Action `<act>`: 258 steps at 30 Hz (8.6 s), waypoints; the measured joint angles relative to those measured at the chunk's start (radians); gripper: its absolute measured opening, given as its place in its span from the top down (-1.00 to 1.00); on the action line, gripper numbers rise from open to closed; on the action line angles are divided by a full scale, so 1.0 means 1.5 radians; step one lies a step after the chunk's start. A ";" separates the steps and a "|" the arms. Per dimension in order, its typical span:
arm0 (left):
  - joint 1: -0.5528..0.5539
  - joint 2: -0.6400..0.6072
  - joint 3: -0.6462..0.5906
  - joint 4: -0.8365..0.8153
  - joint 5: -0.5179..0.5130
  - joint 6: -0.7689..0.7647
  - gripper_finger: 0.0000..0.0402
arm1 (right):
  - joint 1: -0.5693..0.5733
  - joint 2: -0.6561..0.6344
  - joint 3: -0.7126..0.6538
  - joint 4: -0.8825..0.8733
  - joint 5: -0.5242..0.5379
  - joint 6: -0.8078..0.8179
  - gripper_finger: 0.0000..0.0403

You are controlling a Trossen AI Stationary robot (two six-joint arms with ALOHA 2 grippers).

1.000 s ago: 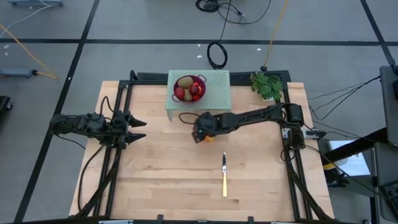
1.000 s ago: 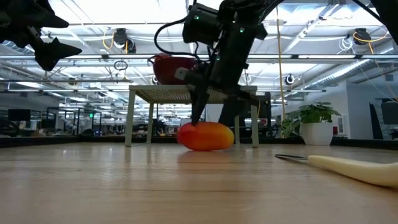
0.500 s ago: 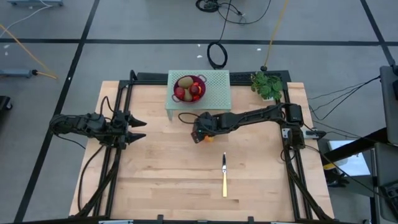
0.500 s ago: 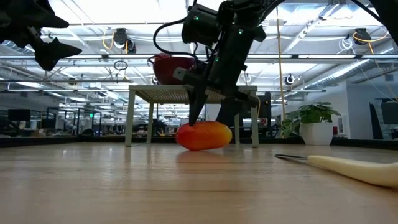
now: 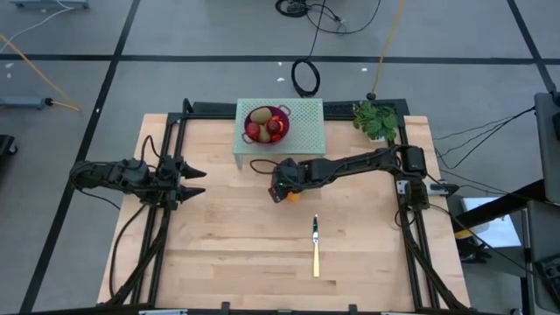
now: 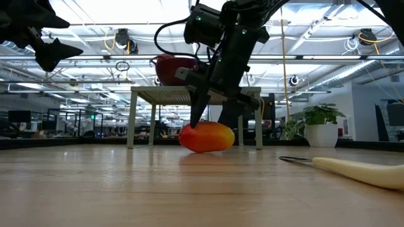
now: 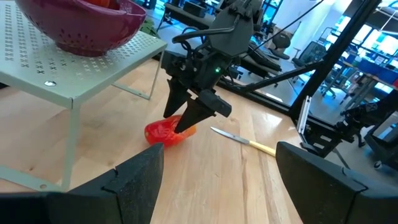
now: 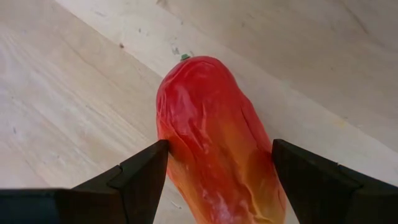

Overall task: Pick & Place Fruit
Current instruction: Put the mango into violet strainer bowl on the shelf

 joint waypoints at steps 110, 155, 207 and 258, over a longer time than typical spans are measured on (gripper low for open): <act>0.000 0.000 0.000 0.001 -0.001 -0.002 -0.54 | 0.017 0.030 -0.008 -0.038 0.017 -0.279 -0.14; 0.000 0.000 0.000 0.002 -0.059 0.095 -0.54 | -0.079 -0.289 -0.008 0.349 0.143 -0.260 -0.11; 0.000 0.000 0.000 0.005 -0.158 0.089 -0.54 | -0.150 -0.170 -0.003 0.400 0.020 -0.270 -0.14; 0.000 0.000 0.000 0.005 -0.216 0.089 -0.54 | -0.153 -0.170 -0.004 0.379 -0.015 -0.474 -0.30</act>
